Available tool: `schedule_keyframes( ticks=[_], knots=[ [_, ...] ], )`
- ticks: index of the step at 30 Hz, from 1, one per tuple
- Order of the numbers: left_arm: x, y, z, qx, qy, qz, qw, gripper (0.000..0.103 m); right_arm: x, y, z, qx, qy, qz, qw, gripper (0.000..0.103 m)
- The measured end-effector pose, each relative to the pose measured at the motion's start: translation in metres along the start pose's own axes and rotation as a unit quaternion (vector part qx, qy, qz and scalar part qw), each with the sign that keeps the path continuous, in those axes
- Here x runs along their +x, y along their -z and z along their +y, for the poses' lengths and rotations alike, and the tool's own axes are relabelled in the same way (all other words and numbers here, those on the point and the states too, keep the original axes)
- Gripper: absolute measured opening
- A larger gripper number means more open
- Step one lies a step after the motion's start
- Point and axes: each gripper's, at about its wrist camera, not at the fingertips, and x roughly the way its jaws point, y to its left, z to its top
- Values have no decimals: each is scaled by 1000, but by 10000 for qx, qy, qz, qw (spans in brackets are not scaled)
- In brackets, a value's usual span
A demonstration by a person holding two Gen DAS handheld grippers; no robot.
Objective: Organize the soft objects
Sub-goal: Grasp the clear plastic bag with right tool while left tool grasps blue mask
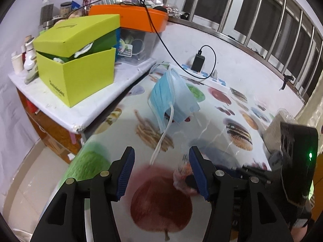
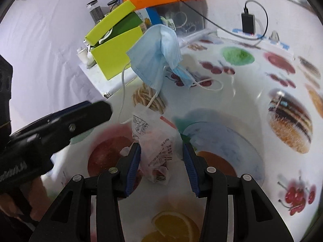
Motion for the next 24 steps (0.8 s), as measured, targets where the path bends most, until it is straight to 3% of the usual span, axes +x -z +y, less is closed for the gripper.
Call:
schedule_keyframes(
  ticks=[2,3,7,18,24],
  knots=[
    [6,-5,-2,-13,14,-6,10000,56,-1,0,-1,-2,16,-11,10000,40],
    [9,-8,-4,-23,23,-10,10000,57,-2,0,-1,-11,3,-29,10000,30],
    [19,-18,-14,9,95,-60,9999,58,-9,2,-4,-57,208,-99,9997,26],
    [54,-36,-41,60,-103,29,9999,63,-45,16,-45,447,607,-233,9969,25],
    [72,-40,-51,156,-415,-20,9990,63,-59,19,-59,630,633,-341,9954,25]
  ],
)
